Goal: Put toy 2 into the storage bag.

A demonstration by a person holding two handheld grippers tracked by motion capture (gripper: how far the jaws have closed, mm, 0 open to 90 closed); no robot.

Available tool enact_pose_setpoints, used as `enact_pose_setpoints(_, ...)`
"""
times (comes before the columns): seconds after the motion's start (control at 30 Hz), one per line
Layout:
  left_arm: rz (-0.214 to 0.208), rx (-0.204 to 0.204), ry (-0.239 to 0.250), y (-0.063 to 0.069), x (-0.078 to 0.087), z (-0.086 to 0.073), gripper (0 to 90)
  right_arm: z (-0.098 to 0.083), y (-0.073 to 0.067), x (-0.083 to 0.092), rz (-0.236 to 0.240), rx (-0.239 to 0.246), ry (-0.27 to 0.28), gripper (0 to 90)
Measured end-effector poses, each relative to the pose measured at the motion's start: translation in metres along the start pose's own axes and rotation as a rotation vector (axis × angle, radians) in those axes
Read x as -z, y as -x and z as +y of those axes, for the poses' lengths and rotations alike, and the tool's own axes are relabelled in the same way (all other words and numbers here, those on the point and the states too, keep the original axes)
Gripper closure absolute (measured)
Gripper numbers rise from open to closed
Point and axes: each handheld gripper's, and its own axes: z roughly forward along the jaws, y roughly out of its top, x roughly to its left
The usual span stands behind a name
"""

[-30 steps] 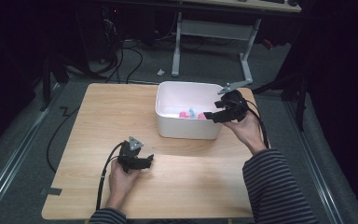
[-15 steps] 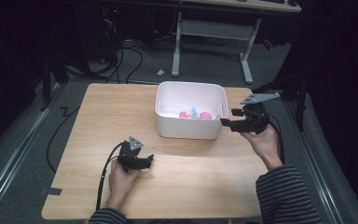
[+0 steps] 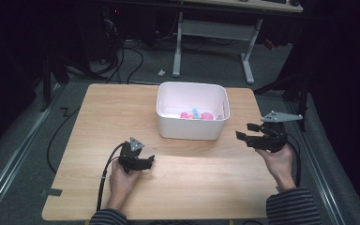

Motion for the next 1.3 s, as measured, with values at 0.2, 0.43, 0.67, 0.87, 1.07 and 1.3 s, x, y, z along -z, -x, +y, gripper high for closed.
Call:
enact_pose_setpoints(0.2, 0.001, 0.0, 0.0, 0.0, 0.0, 0.0, 21.7, -0.023, -0.003, 0.005, -0.026, -0.017, 0.01, 40.0)
enact_pose_setpoints(0.43, 0.001, 0.001, 0.001, 0.0, 0.0, 0.0, 21.7, -0.051, 0.0, -0.008, -0.029, -0.061, 0.005, 40.0)
enact_pose_setpoints(0.67, 0.001, 0.0, 0.001, 0.0, 0.0, 0.0, 21.7, -0.086, 0.001, -0.042, -0.03, -0.101, -0.023, 39.6)
enact_pose_setpoints(0.87, 0.001, 0.001, 0.001, 0.0, 0.0, 0.0, 21.7, -0.116, 0.003, -0.076, -0.062, -0.129, -0.078, 39.6)
enact_pose_setpoints(1.07, 0.002, 0.0, 0.0, 0.0, 0.0, 0.0, 21.7, -0.129, -0.002, -0.094, -0.155, -0.044, -0.099, 37.7)
enact_pose_setpoints(1.3, 0.002, 0.0, 0.0, 0.0, 0.0, 0.0, 21.7, -0.128, -0.001, -0.094, -0.154, -0.06, -0.103, 34.1)
